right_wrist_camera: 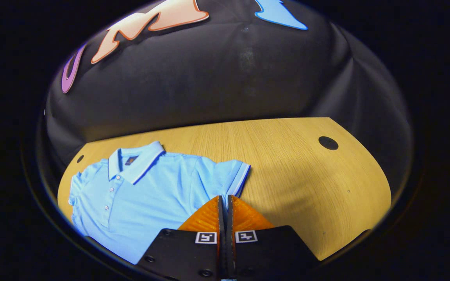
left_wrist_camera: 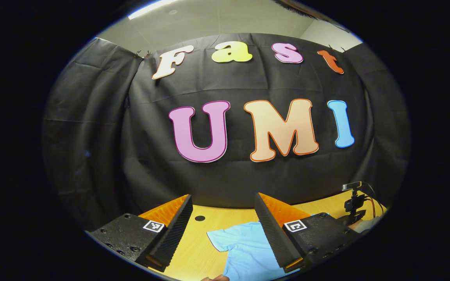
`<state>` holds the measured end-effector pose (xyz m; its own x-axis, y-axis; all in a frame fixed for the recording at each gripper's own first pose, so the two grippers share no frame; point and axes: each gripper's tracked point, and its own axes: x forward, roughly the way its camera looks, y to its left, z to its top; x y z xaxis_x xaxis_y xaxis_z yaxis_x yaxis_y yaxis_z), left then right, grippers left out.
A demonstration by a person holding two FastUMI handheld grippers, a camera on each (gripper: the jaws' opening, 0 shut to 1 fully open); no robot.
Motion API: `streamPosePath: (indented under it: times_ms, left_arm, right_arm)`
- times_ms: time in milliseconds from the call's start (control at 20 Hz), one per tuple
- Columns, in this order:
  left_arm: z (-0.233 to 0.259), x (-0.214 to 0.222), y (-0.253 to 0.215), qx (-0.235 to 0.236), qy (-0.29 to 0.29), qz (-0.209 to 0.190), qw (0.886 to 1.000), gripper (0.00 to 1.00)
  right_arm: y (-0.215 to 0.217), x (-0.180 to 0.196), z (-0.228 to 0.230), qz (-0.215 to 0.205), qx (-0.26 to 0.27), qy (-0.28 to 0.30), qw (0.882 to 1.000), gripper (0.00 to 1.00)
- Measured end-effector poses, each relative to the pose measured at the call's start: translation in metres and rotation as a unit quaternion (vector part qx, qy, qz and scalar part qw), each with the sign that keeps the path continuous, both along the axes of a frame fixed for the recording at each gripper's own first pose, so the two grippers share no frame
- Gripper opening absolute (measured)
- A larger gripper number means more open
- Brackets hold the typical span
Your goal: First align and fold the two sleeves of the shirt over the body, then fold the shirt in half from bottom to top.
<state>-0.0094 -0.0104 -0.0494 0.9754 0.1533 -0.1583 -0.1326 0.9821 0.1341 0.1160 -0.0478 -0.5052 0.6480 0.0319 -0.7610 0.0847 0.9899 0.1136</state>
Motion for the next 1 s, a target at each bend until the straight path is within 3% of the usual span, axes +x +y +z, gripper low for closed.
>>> streamPosePath:
  times_ms: [550, 750, 900, 1000]
  left_arm:
    - [-0.008, -0.011, 0.008, -0.006, 0.009, 0.011, 1.0, 0.95]
    - [-0.013, -0.016, 0.014, 0.0, 0.018, 0.016, 1.0, 0.95]
    - [-0.026, -0.023, 0.018, -0.005, 0.035, 0.024, 0.999, 0.95]
    - [-0.037, -0.026, 0.02, -0.022, 0.044, 0.03, 0.998, 0.95]
  right_arm:
    - [0.124, -0.014, 0.025, 0.08, 0.119, -0.008, 0.99, 0.03]
    - [0.158, -0.023, 0.016, 0.098, 0.126, 0.001, 0.987, 0.03]
    - [0.158, -0.029, 0.012, 0.119, 0.105, 0.012, 0.987, 0.03]
    - [0.162, -0.037, 0.018, 0.125, 0.109, 0.017, 0.986, 0.12]
